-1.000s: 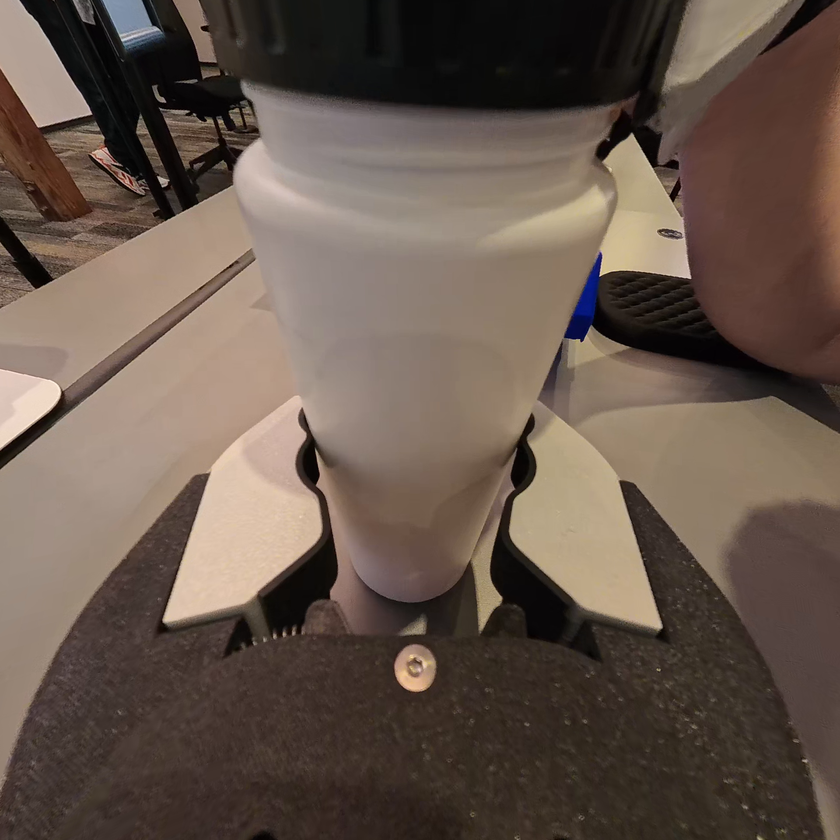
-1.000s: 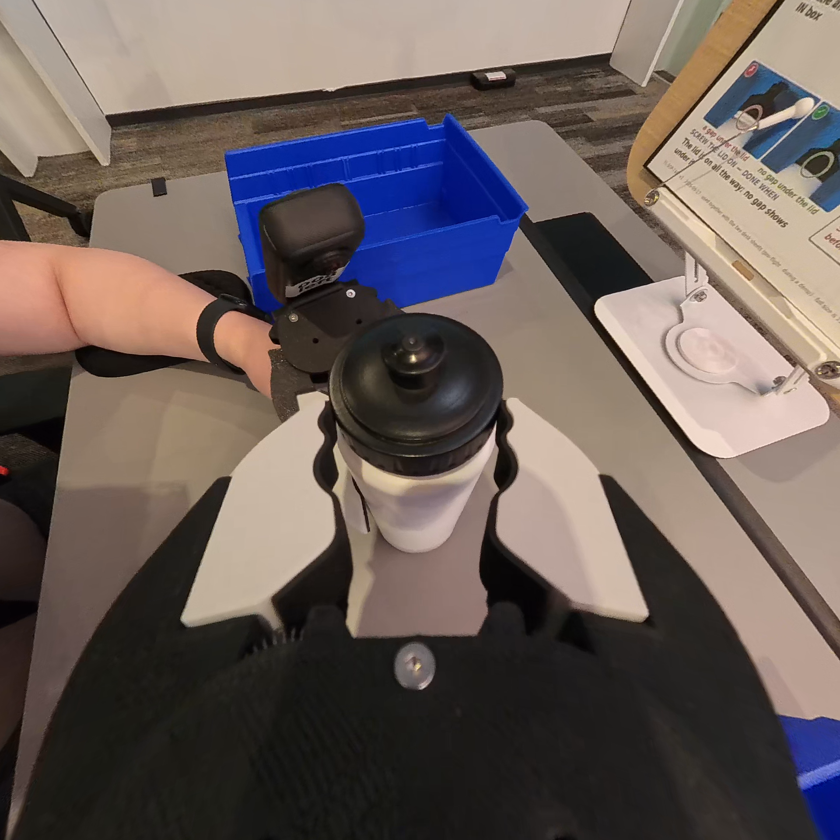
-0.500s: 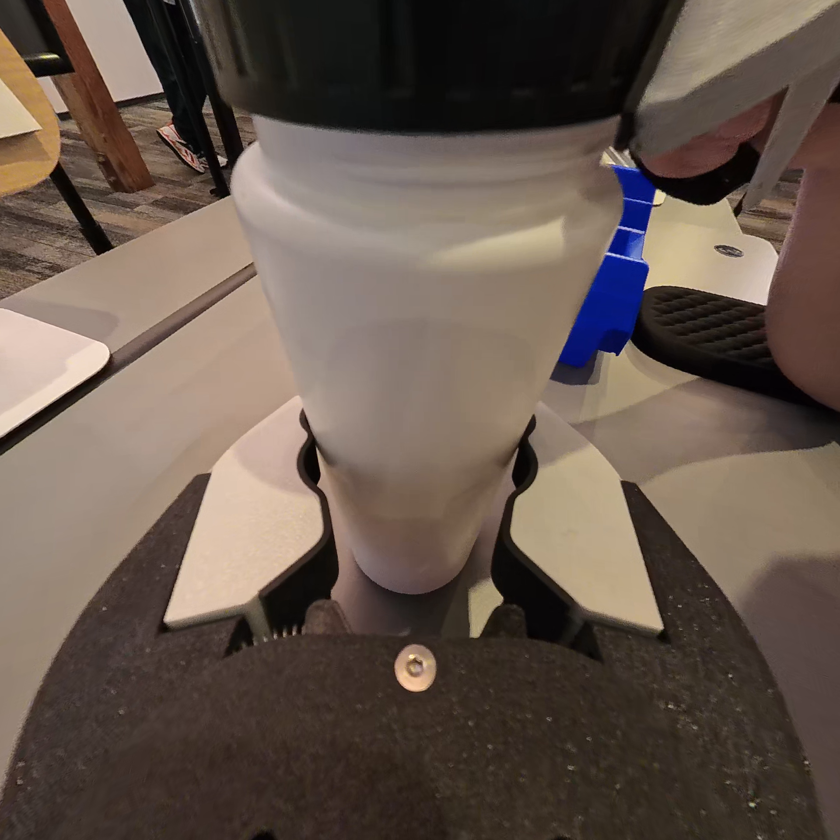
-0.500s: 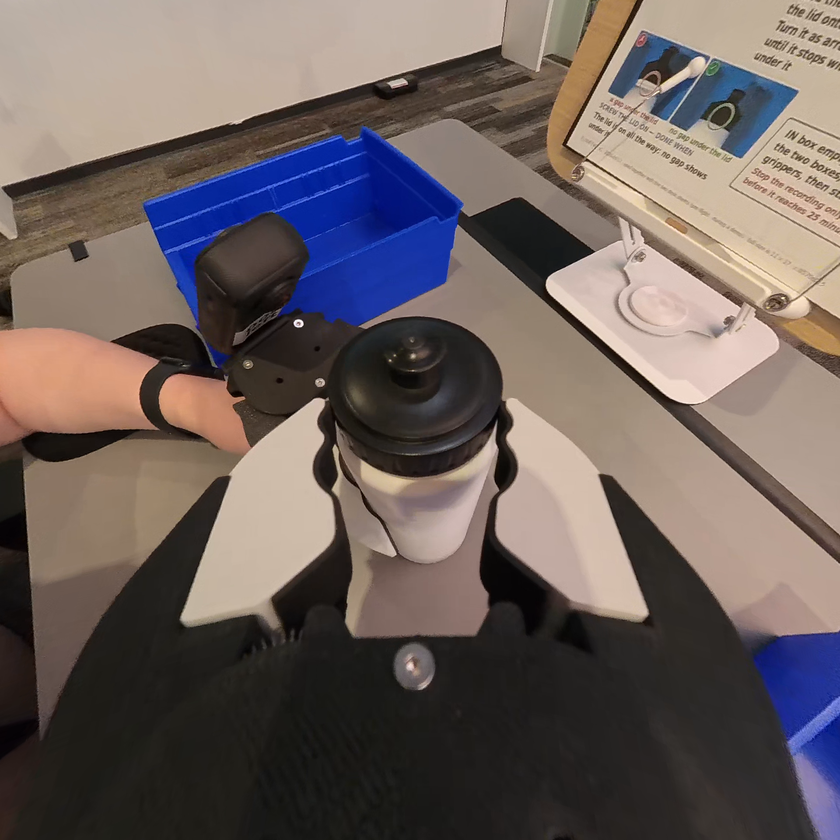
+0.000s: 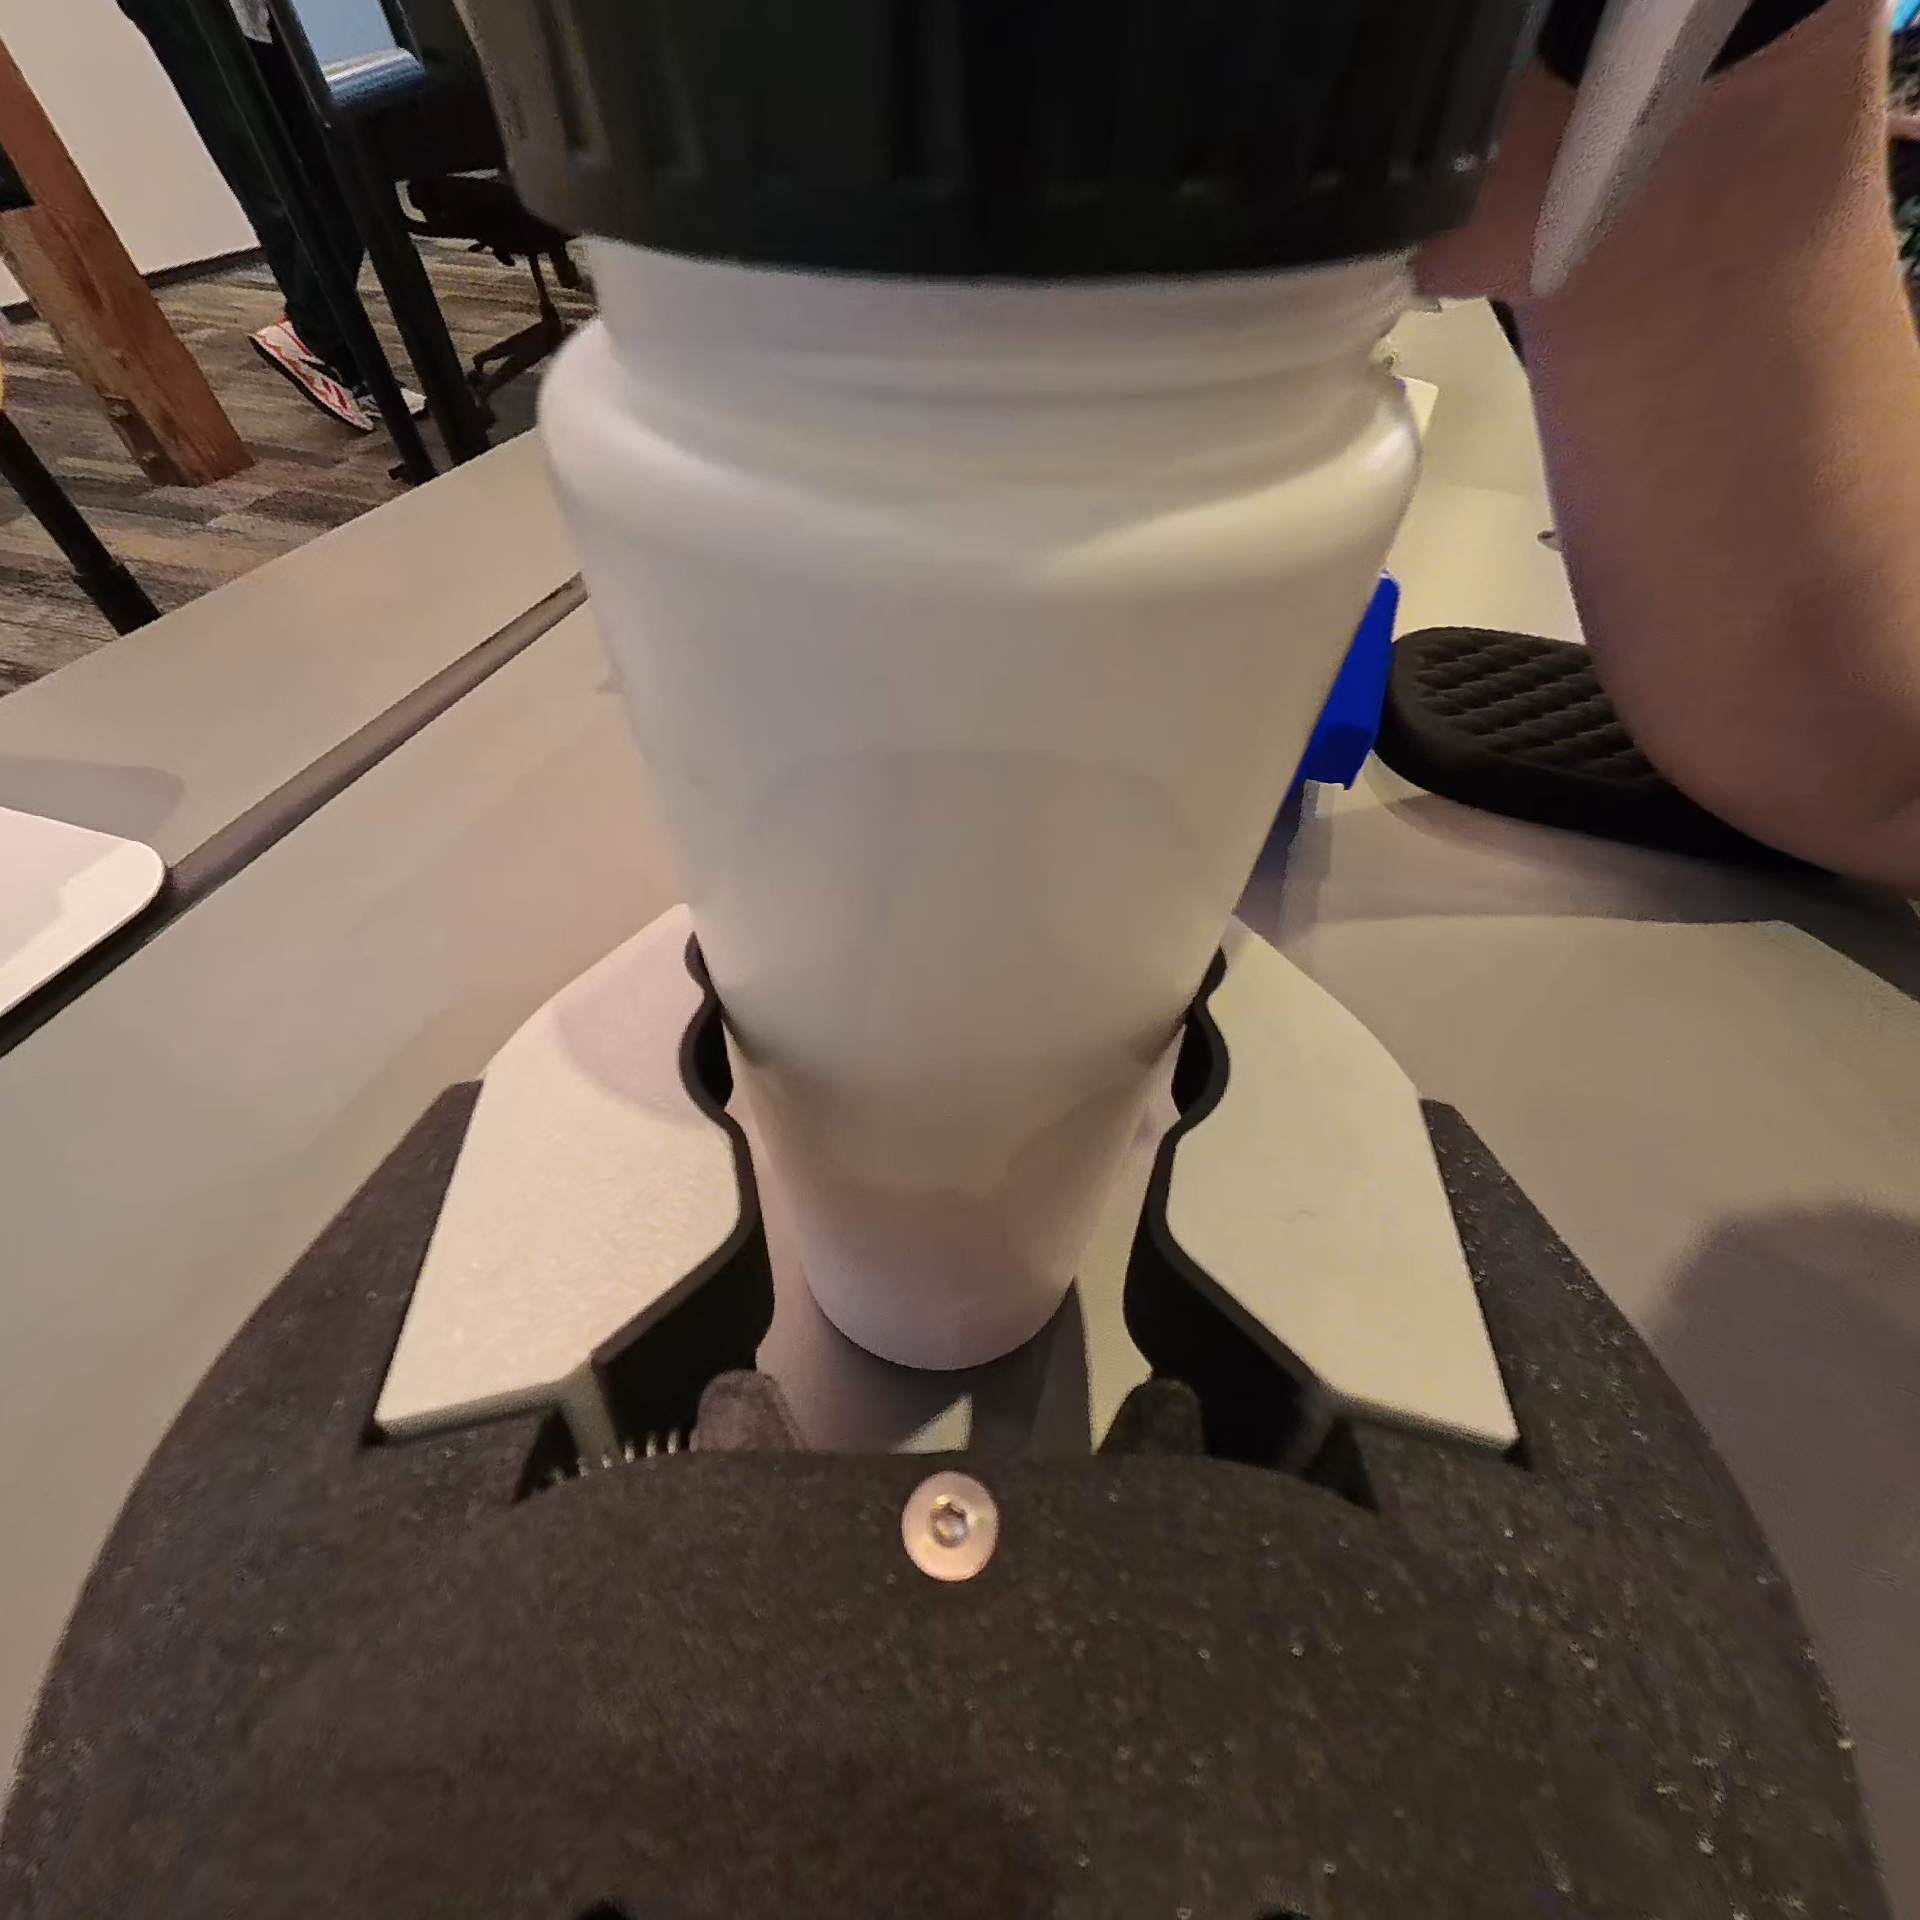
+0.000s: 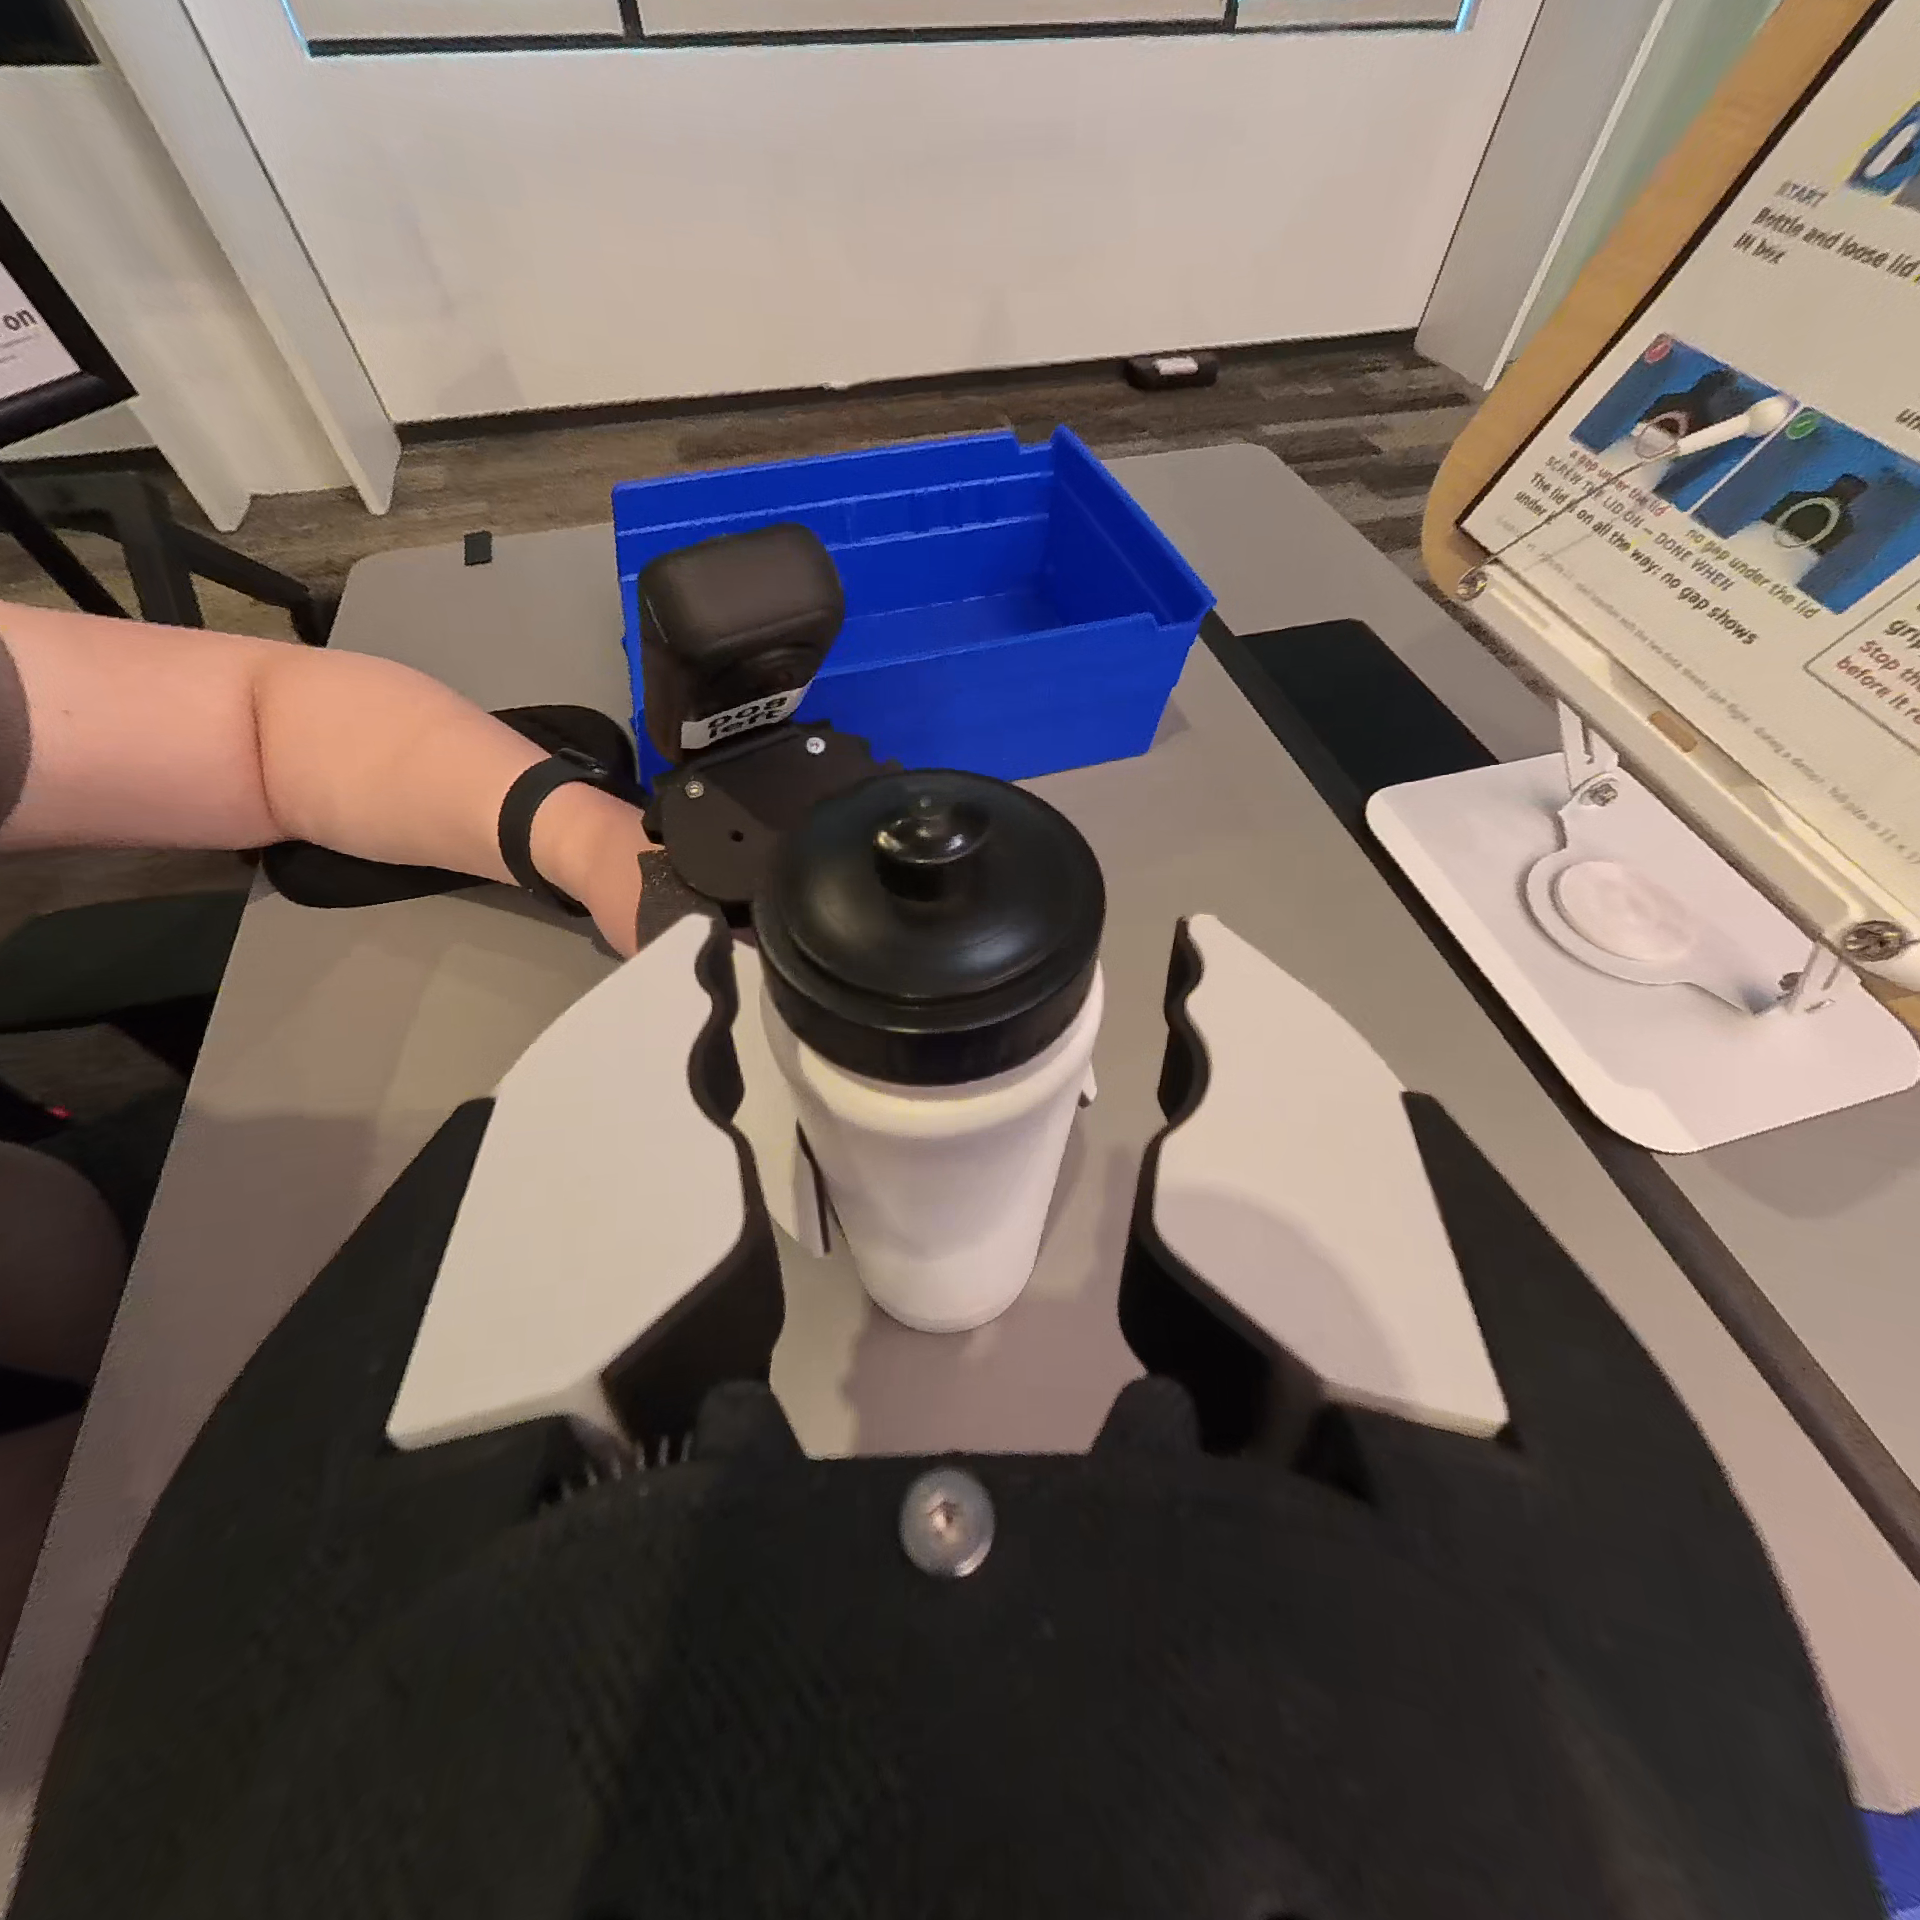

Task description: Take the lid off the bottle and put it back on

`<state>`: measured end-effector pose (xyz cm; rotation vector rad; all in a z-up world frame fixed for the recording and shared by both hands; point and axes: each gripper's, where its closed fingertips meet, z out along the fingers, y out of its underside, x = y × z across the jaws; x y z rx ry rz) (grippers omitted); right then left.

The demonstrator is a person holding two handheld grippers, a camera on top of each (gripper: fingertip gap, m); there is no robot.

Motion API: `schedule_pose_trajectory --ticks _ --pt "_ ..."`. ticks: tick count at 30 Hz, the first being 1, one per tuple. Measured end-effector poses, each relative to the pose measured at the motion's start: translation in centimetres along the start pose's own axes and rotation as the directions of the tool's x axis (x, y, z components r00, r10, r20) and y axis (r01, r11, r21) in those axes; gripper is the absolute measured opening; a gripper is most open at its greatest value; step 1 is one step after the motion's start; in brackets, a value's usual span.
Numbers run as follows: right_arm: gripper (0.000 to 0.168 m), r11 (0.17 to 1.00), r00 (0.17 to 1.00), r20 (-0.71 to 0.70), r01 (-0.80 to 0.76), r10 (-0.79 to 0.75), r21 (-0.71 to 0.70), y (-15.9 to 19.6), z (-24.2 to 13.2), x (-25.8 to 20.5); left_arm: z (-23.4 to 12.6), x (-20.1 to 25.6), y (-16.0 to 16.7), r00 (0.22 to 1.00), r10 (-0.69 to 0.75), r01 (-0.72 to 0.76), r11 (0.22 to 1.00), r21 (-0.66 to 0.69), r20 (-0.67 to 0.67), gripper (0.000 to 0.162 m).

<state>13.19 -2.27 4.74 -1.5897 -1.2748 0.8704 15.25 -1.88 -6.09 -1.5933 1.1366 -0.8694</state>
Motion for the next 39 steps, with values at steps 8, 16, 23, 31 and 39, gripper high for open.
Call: schedule_pose_trajectory --ticks 8,16,23,31,39 --pt "0.067 0.999 1.000 0.007 -0.011 0.012 -0.044 0.5 0.6 -0.4 0.0 0.0 0.0 1.000 -0.003 0.003 1.000 0.000 0.000 0.085" --pt "0.067 0.992 0.992 -0.110 -0.073 0.062 -0.100 0.6 0.7 -0.3 -0.1 -0.1 -0.1 1.000 -0.018 0.018 1.000 -0.002 0.022 0.085" --pt "0.066 0.982 0.965 -0.227 -0.161 0.134 -0.104 0.6 0.8 -0.2 -0.1 -0.3 -0.1 0.998 -0.037 0.037 0.999 -0.002 0.047 0.085" --pt "0.075 0.988 0.977 -0.207 -0.079 0.051 -0.130 0.4 0.4 -0.5 -0.2 0.0 -0.1 0.999 -0.016 0.016 1.000 -0.006 0.040 0.085" --pt "0.084 0.986 0.988 0.036 0.150 -0.148 -0.073 0.8 -0.7 -1.5 0.2 1.6 0.0 0.998 0.014 -0.013 1.000 0.004 -0.058 0.085"
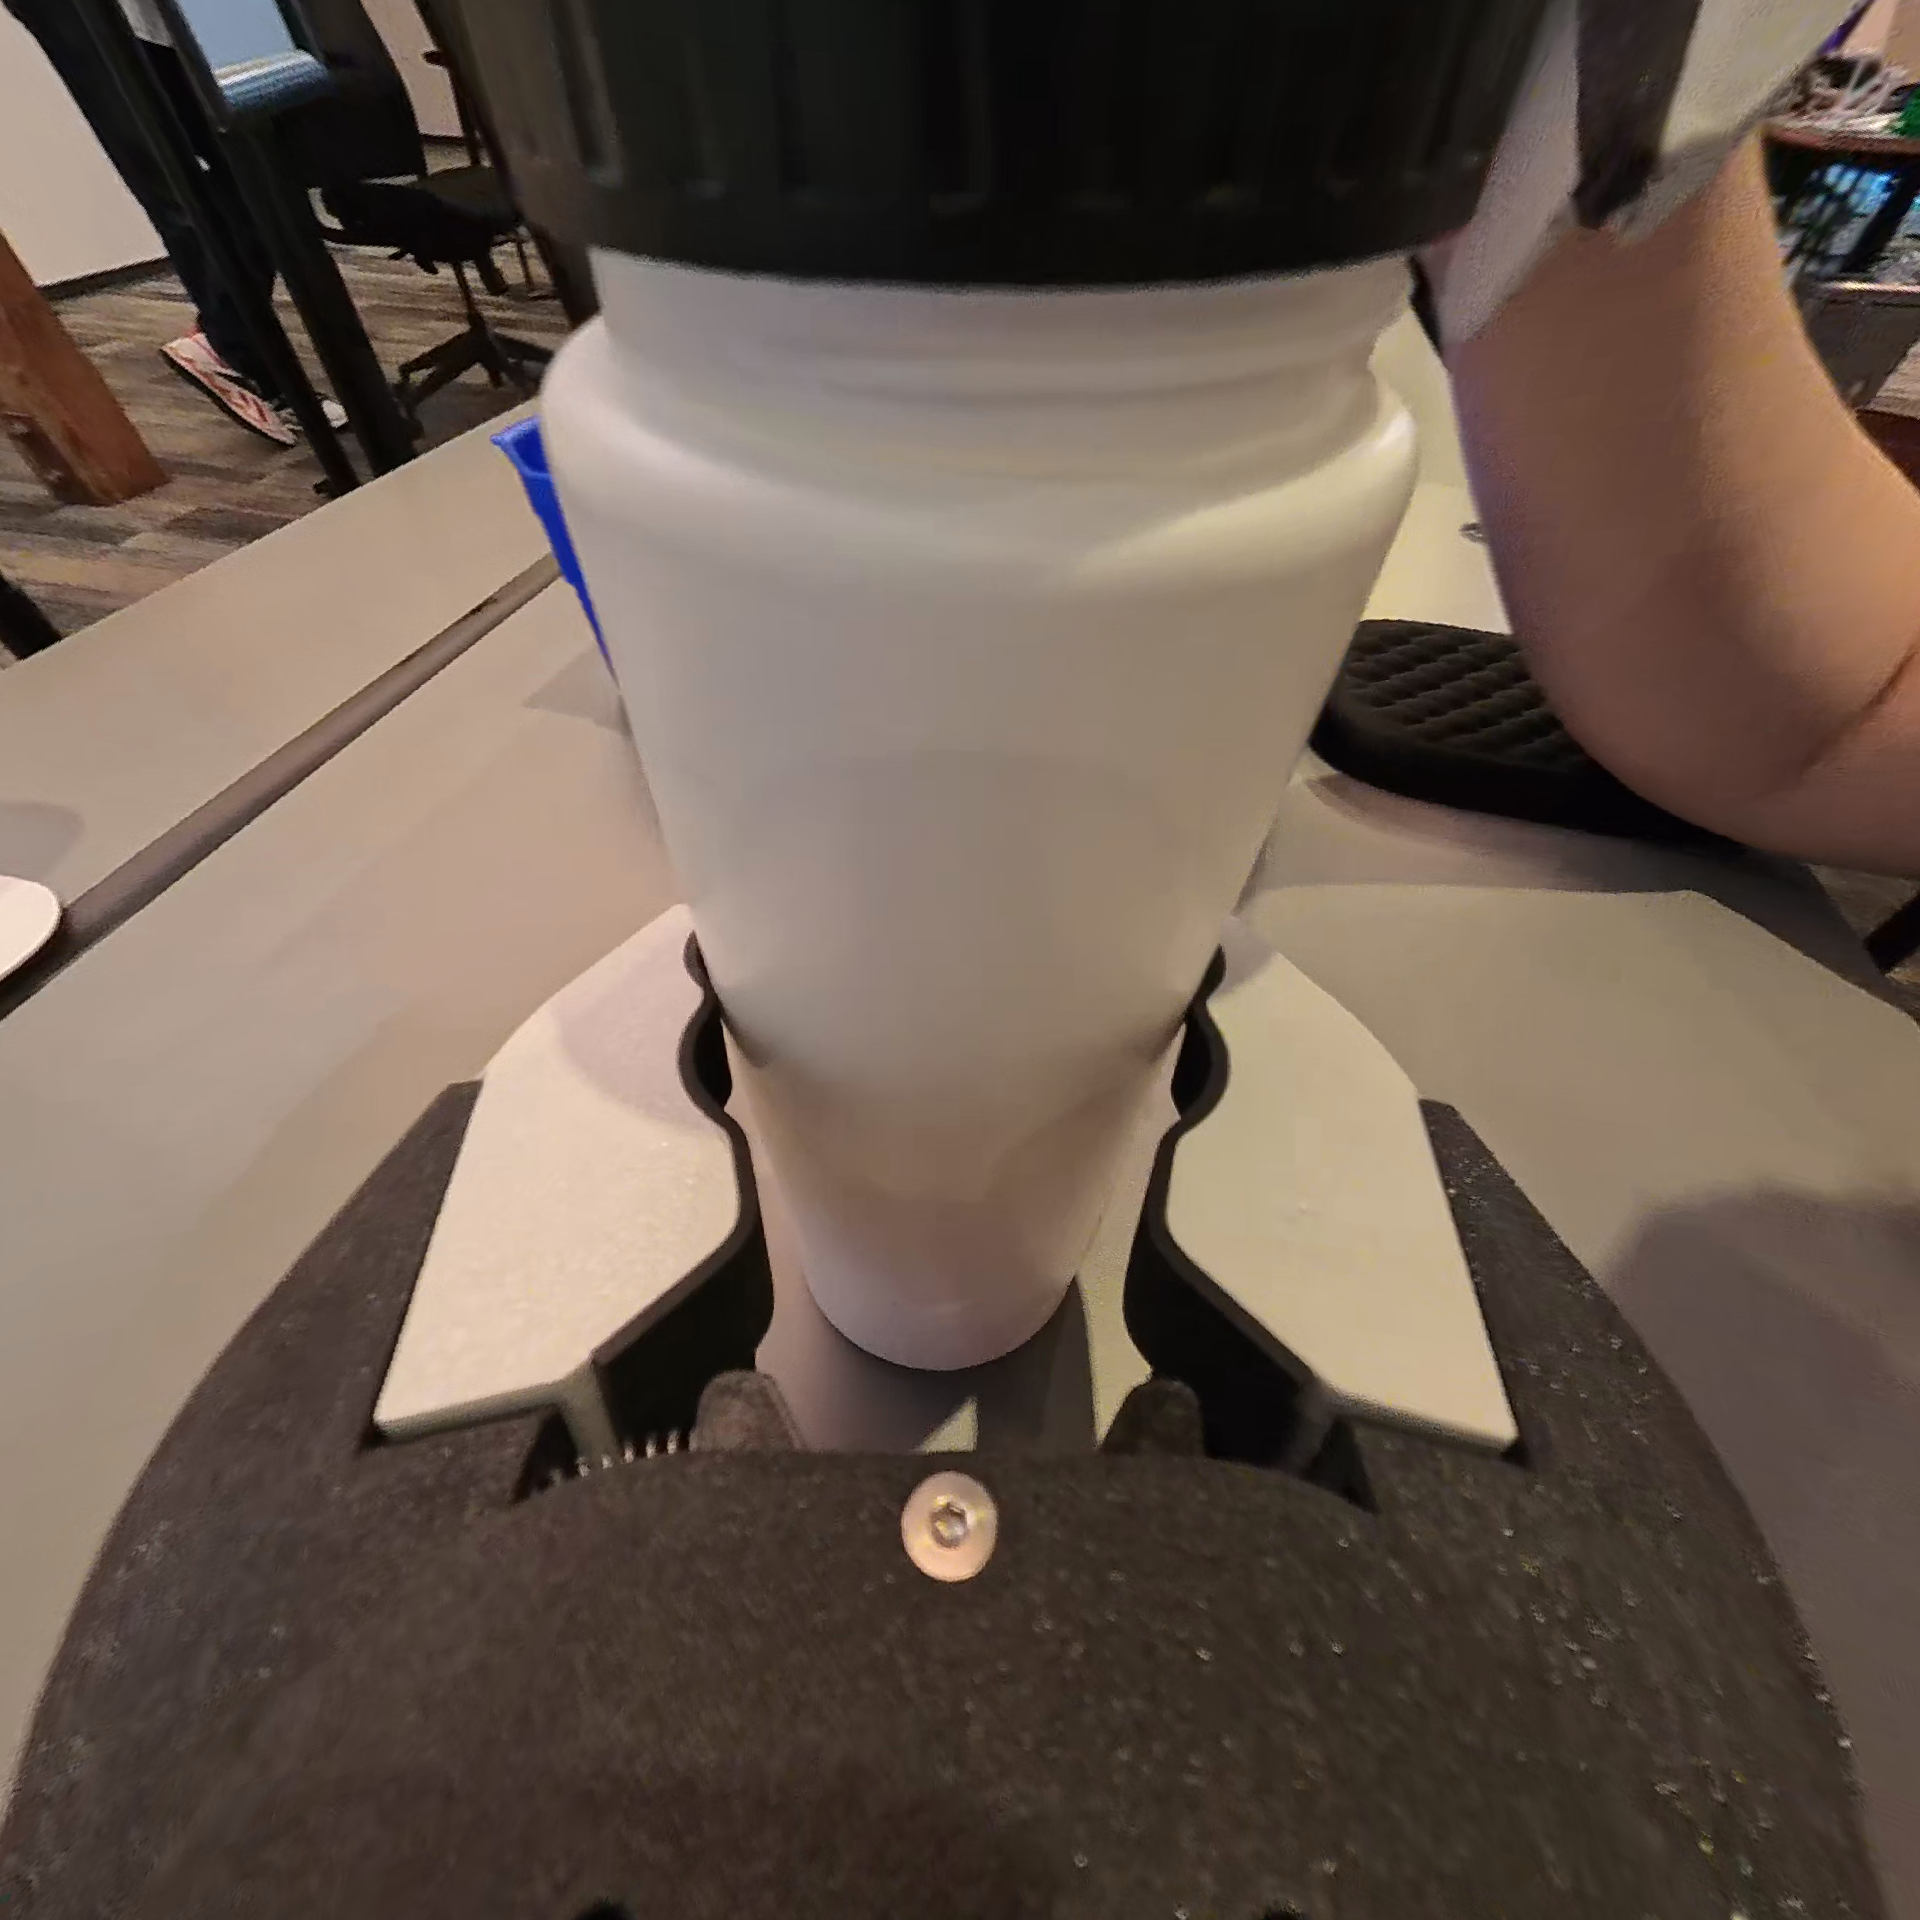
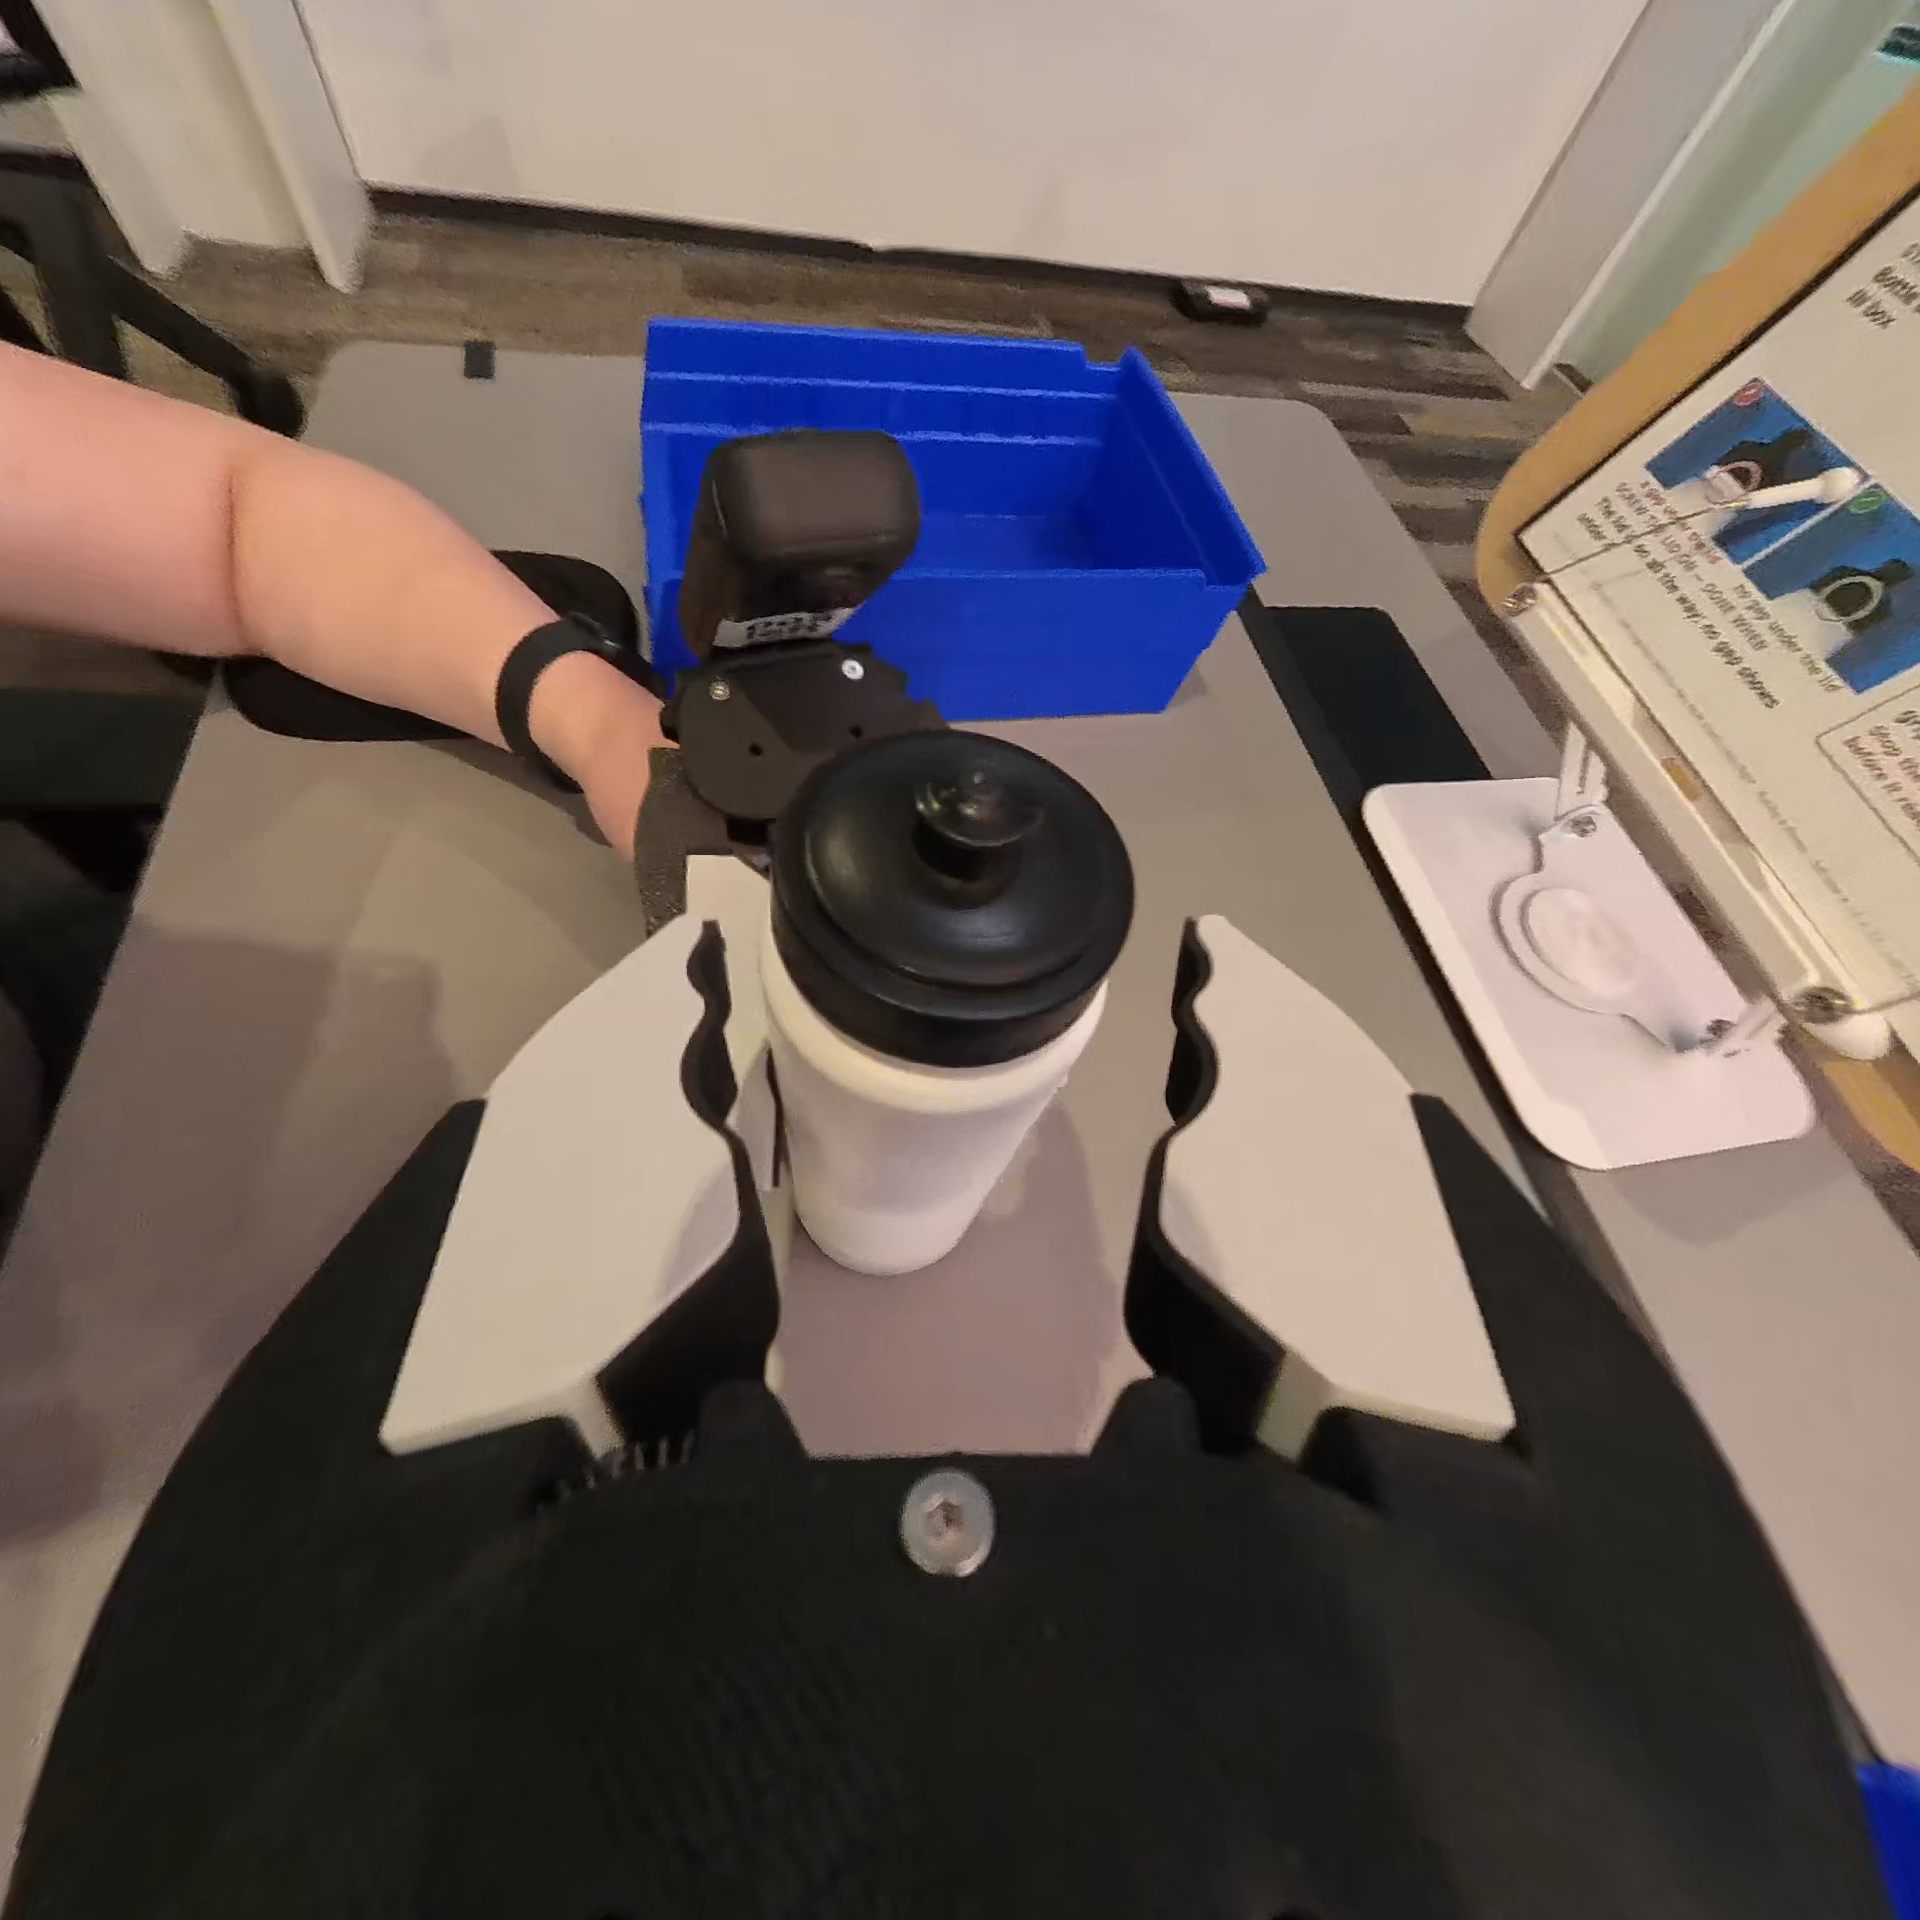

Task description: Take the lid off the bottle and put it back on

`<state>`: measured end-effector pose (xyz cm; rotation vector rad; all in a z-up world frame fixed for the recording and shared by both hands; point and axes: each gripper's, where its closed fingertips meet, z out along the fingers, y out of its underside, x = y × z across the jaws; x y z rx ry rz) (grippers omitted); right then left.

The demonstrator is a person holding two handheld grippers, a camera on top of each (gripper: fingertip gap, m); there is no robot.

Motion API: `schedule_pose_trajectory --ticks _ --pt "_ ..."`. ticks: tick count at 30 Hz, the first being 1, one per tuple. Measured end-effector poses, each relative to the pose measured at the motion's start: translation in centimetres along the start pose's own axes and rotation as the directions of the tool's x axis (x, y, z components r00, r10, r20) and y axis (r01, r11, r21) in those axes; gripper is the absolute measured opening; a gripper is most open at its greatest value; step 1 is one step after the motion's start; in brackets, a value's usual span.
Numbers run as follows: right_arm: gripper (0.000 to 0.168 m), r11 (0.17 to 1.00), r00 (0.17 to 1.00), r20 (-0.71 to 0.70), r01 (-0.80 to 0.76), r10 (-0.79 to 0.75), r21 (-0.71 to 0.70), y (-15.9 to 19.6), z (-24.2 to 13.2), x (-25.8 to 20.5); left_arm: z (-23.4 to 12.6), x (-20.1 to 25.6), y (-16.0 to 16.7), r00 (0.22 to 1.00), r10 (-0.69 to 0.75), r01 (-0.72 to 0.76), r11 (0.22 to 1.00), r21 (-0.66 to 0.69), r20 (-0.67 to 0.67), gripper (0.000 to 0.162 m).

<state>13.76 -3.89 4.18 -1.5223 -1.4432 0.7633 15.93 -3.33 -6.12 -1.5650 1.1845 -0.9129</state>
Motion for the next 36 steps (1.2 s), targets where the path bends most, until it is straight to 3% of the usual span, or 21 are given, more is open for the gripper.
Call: schedule_pose_trajectory --ticks 9,17,27,30,36 --pt "0.069 0.995 0.989 0.114 -0.098 0.093 0.037 0.3 0.6 -0.4 0.2 0.5 0.0 1.000 0.002 -0.002 1.000 0.007 -0.029 0.085" --pt "0.067 0.979 0.979 0.002 -0.206 0.206 0.002 0.3 1.4 0.7 -0.3 -1.1 0.1 0.996 -0.029 0.030 1.000 -0.002 0.090 0.085" --pt "0.067 0.925 0.910 -0.163 -0.373 0.381 0.076 -0.1 2.7 1.9 -1.1 -3.0 0.1 0.980 -0.080 0.079 0.997 0.012 0.184 0.085" --pt "0.068 0.944 0.928 -0.174 -0.327 0.331 0.048 0.0 2.7 1.7 -1.2 -3.0 0.1 0.980 -0.070 0.069 0.998 0.009 0.186 0.085" --pt "0.077 0.971 0.974 0.008 -0.224 0.224 0.086 -1.1 -0.5 1.0 -0.5 -1.0 -0.1 0.998 -0.026 0.026 1.000 0.014 0.050 0.085"
